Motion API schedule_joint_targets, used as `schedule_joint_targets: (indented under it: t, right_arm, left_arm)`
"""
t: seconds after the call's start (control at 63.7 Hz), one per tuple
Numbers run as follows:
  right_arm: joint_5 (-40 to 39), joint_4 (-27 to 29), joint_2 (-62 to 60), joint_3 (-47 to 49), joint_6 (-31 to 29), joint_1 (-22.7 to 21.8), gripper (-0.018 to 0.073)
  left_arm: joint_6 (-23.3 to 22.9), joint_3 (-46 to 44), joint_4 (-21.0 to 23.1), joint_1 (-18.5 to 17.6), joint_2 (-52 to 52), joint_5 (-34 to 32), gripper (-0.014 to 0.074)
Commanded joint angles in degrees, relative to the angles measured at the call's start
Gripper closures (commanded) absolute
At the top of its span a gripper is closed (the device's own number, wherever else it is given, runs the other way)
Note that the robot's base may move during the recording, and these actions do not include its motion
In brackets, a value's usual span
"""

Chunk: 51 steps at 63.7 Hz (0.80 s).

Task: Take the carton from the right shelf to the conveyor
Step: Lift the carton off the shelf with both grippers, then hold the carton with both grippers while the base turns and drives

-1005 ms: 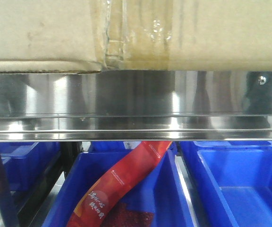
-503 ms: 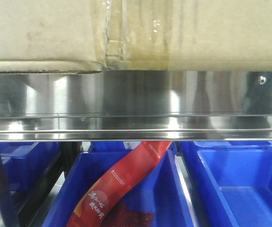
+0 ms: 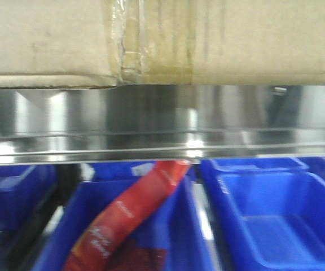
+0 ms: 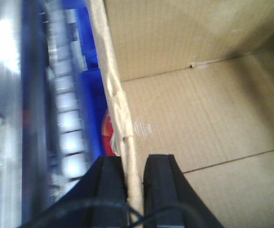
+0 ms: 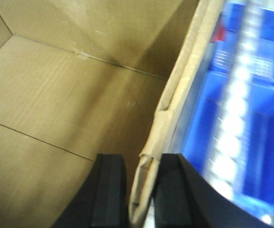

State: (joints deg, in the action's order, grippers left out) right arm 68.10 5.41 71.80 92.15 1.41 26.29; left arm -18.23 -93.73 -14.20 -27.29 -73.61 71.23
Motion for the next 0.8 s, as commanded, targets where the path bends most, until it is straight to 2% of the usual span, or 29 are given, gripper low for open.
schedule_joint_targets:
  t: [0.0, 0.157, 0.785]
  right_arm:
    - [-3.7, 1.2, -0.8, 0.2, -1.8, 0.2, 0.0627]
    - [-6.0, 1.2, -0.8, 0.2, -1.8, 0.2, 0.0627]
    - [-6.0, 1.2, -0.8, 0.2, -1.8, 0.2, 0.0627]
  left_arm:
    - [0.3, 0.0, 1.6, -0.6, 0.7, -1.3, 0.0606]
    - [0.3, 0.0, 1.6, -0.6, 0.7, -1.3, 0.0606]
    - [0.3, 0.0, 1.6, -0.6, 0.7, -1.3, 0.0606]
